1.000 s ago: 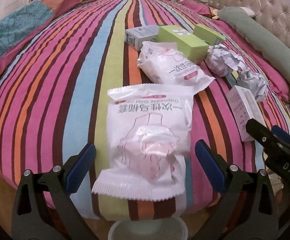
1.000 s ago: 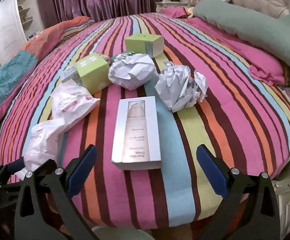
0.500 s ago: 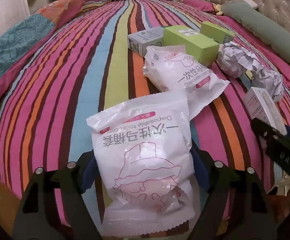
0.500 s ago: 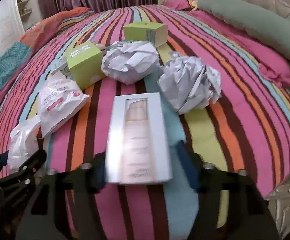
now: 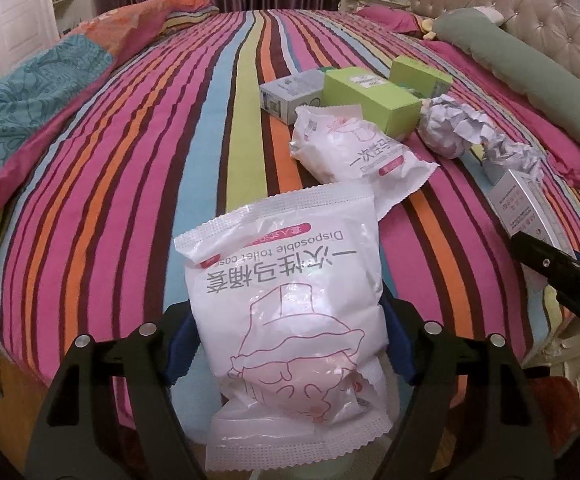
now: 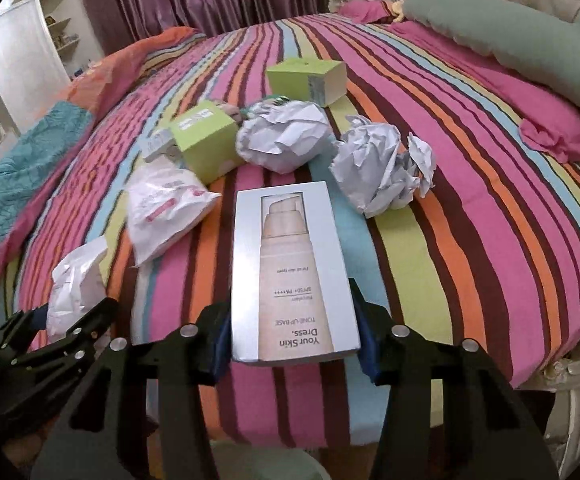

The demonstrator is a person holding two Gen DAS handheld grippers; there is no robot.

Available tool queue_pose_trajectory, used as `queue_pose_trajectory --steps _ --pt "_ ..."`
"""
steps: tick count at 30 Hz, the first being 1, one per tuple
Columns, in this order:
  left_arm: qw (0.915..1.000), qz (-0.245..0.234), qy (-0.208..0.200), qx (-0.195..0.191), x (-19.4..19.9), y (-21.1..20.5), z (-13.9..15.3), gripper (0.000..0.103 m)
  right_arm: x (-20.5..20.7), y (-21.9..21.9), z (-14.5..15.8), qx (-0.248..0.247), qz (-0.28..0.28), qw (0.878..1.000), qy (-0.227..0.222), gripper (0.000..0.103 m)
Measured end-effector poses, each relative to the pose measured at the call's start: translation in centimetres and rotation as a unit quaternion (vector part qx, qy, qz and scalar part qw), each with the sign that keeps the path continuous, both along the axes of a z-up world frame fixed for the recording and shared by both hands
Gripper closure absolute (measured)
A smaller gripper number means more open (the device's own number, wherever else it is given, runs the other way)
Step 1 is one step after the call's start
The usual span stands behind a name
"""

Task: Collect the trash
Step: 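Grasp the white plastic bag with the left tool while the right tool grasps the cosmetic box, then carry the bag and box over the wastebasket and open both tools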

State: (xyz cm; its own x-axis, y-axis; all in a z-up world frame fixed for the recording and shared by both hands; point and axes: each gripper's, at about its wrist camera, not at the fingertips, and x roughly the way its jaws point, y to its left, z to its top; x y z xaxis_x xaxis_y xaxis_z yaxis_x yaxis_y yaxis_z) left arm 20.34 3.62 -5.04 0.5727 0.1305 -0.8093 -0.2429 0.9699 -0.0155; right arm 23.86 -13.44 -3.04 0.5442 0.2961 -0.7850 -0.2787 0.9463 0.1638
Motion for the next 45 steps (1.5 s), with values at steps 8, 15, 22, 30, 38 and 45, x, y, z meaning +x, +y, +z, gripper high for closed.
queue_pose_trajectory --steps 8,15,22,30,38,45 --pt "0.9994 -0.018 -0.028 0.005 -4.2 -0.4 2.4 0.029 -4.3 -0.6 2.0 0.03 0.031 0.999 0.002 0.056" --pt "0.999 -0.038 -0.025 -0.001 -9.4 -1.0 2.8 0.029 -8.9 -0.9 1.8 0.041 0.052 0.998 0.022 0.056" --pt "0.9977 -0.06 0.026 -0.016 -13.6 -2.7 -1.0 0.029 -12.1 -0.5 -0.5 0.042 0.057 0.995 0.072 0.056" --pt "0.9899 -0.068 0.116 -0.045 -15.4 -3.6 -6.5 0.029 -15.0 -1.5 -6.3 0.073 0.021 0.978 0.193 0.056" --pt "0.9769 -0.061 0.186 -0.087 -14.5 -3.1 -10.0 0.029 -14.8 -3.2 -11.1 0.089 -0.026 0.948 0.303 0.056" --pt "0.9574 -0.049 0.261 -0.113 -13.2 -2.7 -14.0 0.029 -14.2 -3.1 -13.2 0.08 -0.037 0.931 0.355 0.056"
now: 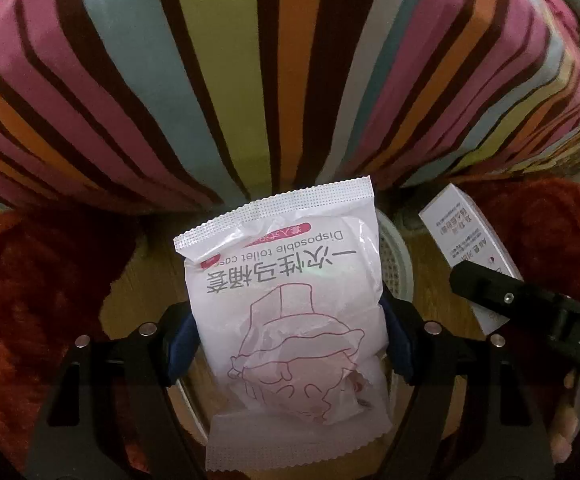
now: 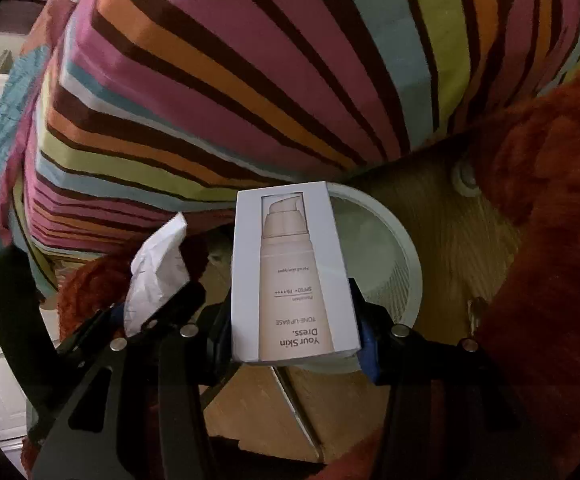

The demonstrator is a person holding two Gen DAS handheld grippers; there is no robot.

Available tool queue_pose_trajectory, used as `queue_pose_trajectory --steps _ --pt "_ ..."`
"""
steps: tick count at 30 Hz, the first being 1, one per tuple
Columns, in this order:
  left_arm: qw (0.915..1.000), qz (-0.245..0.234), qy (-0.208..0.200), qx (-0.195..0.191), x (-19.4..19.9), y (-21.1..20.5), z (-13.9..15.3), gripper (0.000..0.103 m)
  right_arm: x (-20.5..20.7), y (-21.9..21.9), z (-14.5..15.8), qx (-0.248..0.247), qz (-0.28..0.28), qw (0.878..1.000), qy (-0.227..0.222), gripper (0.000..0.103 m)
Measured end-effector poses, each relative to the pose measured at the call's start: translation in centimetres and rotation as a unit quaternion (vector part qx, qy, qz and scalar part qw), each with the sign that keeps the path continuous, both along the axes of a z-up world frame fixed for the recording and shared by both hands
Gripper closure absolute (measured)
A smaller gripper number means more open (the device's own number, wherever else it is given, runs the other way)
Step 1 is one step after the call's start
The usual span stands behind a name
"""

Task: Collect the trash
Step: 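Carry the bag and box over the wastebasket and open both tools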

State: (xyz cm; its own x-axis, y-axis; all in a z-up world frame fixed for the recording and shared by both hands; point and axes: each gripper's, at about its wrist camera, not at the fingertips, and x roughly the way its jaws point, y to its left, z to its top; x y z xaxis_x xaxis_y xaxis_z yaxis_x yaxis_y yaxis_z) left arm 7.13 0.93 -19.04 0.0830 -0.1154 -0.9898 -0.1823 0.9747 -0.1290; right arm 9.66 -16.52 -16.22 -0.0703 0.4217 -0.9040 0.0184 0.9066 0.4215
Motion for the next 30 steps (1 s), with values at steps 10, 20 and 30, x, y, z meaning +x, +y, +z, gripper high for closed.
queue_pose_trajectory --steps 10,20,30 --pt "0.9952 0.015 0.094 -0.026 0.2 -1.2 -5.5 0.029 1.6 1.4 -5.0 -0.02 0.012 0.997 0.073 0.056" --pt "0.9856 0.019 0.164 -0.036 0.2 -2.4 -10.4 0.028 1.3 2.5 -8.7 -0.033 0.011 0.991 0.132 0.056" --pt "0.9776 0.063 0.195 -0.046 -0.3 -1.0 -11.9 0.016 1.6 1.9 -10.7 -0.043 -0.037 0.984 0.166 0.019"
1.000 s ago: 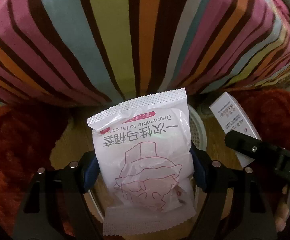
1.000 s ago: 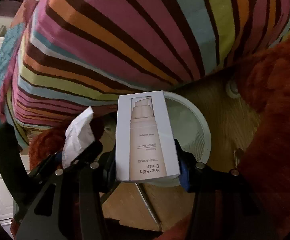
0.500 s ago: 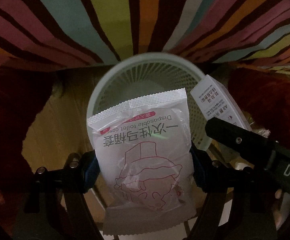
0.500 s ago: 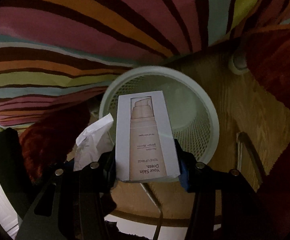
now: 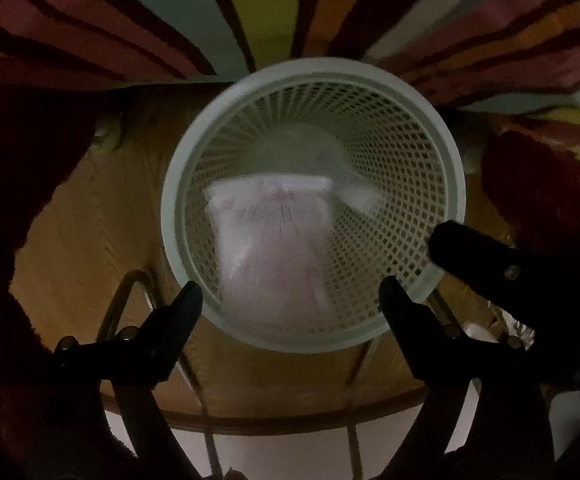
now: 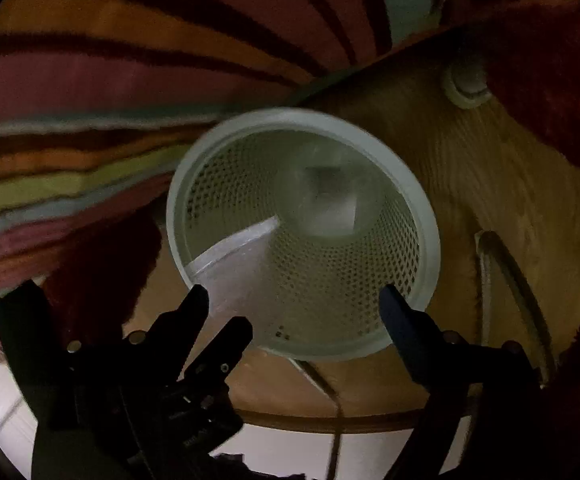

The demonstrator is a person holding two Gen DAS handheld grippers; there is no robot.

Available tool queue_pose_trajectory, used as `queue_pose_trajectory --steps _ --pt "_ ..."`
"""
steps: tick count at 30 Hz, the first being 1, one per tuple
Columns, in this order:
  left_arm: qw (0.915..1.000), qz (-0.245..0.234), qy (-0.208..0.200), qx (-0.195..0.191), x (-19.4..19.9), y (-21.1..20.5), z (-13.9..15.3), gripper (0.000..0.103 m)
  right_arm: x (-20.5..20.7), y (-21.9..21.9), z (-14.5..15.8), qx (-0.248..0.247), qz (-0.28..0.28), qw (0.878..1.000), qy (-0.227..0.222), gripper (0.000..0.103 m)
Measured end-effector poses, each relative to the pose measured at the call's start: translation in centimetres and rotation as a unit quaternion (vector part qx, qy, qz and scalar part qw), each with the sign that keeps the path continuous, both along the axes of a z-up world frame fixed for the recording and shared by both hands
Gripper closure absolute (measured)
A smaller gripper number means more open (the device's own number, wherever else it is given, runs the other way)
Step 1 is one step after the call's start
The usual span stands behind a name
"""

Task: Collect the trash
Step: 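Carry the bag and box over the wastebasket and open both tools, then lift both tools from the wastebasket back toward the bed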

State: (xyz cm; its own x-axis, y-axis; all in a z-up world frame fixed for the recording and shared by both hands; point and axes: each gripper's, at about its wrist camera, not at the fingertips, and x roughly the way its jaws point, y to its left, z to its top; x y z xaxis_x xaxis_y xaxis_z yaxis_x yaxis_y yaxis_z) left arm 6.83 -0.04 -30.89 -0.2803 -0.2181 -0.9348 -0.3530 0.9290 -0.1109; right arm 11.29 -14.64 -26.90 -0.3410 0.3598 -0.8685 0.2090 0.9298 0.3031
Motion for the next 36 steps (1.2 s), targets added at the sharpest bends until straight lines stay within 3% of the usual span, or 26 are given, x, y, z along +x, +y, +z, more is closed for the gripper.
queue_pose_trajectory --steps 14,19,21,29,36 --pt "0.9997 0.011 -0.021 0.003 -0.1 0.0 1.5 0.016 -0.6 -1.8 0.4 0.01 -0.022 1.0 0.0 0.016" --pt "0.9991 0.023 -0.036 -0.002 -0.2 0.4 2.4 0.016 -0.7 -2.0 0.7 0.032 -0.032 0.999 0.003 0.015" --pt "0.9987 0.029 -0.041 -0.002 -0.2 0.7 2.7 0.016 -0.7 -2.2 0.7 0.04 -0.037 0.999 0.002 0.008" --pt "0.9957 0.062 -0.069 -0.003 -0.5 2.0 4.1 0.016 -0.9 -1.9 2.1 0.077 -0.056 0.995 -0.003 0.008" --pt "0.9924 0.052 -0.111 0.009 -0.7 2.2 6.6 0.016 -1.0 -1.8 3.2 0.115 -0.067 0.991 -0.016 0.008"
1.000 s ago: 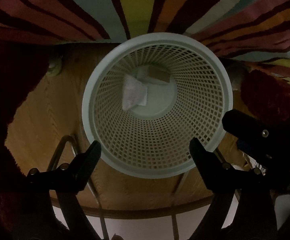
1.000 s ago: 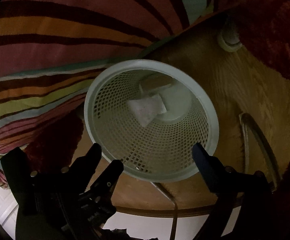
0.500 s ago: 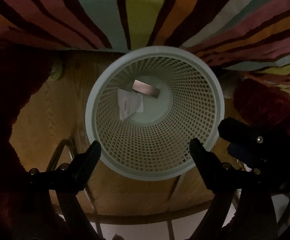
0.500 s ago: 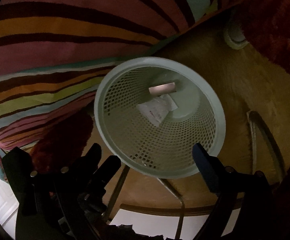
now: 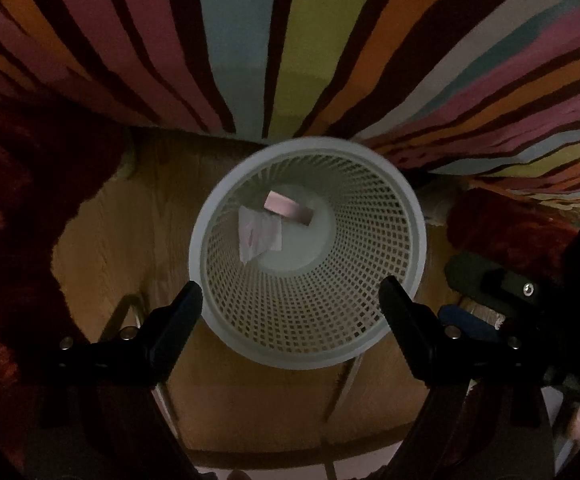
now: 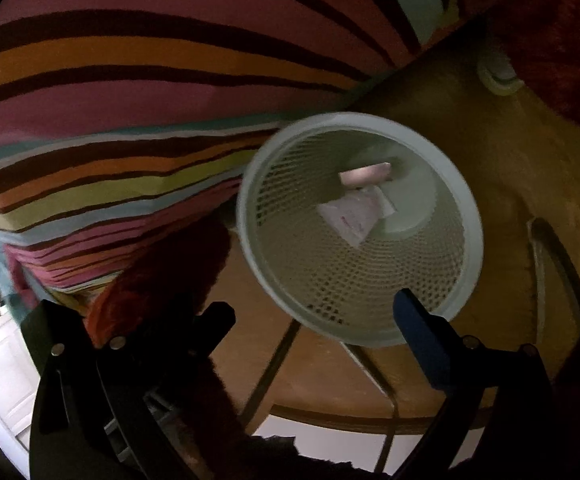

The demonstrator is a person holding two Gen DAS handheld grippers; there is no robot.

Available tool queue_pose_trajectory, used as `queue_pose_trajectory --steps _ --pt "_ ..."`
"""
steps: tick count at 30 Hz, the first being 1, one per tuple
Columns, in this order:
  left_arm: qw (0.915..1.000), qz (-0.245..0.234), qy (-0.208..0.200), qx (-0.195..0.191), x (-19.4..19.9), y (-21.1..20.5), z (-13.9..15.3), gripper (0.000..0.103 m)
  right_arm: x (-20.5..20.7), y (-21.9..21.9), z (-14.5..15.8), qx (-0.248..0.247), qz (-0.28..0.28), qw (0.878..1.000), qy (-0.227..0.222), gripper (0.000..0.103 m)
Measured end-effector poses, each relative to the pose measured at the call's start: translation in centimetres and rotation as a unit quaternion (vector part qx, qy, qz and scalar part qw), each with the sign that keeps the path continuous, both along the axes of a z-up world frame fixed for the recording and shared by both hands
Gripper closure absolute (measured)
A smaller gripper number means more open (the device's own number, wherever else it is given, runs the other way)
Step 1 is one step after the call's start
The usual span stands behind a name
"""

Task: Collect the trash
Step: 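Lift both tools from the wastebasket back toward the bed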

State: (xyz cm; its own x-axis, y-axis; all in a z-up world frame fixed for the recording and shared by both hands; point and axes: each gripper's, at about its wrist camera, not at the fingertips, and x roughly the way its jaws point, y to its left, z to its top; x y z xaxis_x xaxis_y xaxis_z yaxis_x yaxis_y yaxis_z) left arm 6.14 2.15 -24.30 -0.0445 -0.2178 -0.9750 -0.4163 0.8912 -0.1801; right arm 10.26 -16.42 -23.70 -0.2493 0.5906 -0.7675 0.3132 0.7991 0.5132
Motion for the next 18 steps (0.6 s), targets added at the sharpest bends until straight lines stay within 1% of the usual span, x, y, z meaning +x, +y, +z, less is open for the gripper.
queue_pose_trajectory --steps 3,7,10,11,13,15,16,18 --pt "0.9997 0.001 -0.021 0.009 -0.1 0.3 1.1 0.016 0.1 0.0 0.8 0.014 -0.004 1.0 -0.024 0.008" --pt "0.9984 0.006 -0.052 0.023 -0.1 0.6 2.7 0.016 0.3 0.2 2.3 0.006 0.008 0.997 -0.071 0.008" --pt "0.9956 0.009 -0.085 0.038 -0.2 1.0 4.2 0.016 0.6 0.3 4.2 -0.004 0.012 0.992 -0.125 0.008" --pt "0.9941 0.01 -0.1 0.043 -0.2 1.1 4.8 0.016 0.7 0.4 5.0 -0.01 0.015 0.988 -0.152 0.008" --pt "0.9901 0.012 -0.13 0.052 -0.2 1.3 6.1 0.016 0.7 0.5 6.7 -0.019 0.023 0.98 -0.199 0.008" --pt "0.9849 0.012 -0.16 0.065 -0.2 1.3 7.5 0.016 0.7 0.8 8.8 -0.026 0.027 0.965 -0.26 0.008" --pt "0.9812 0.012 -0.178 0.074 -0.3 1.4 8.3 0.016 0.5 0.9 9.8 -0.032 0.028 0.956 -0.29 0.008" --pt "0.9732 0.009 -0.21 0.092 -0.4 1.4 9.8 0.016 0.2 0.9 12.4 -0.051 0.028 0.929 -0.366 0.008"
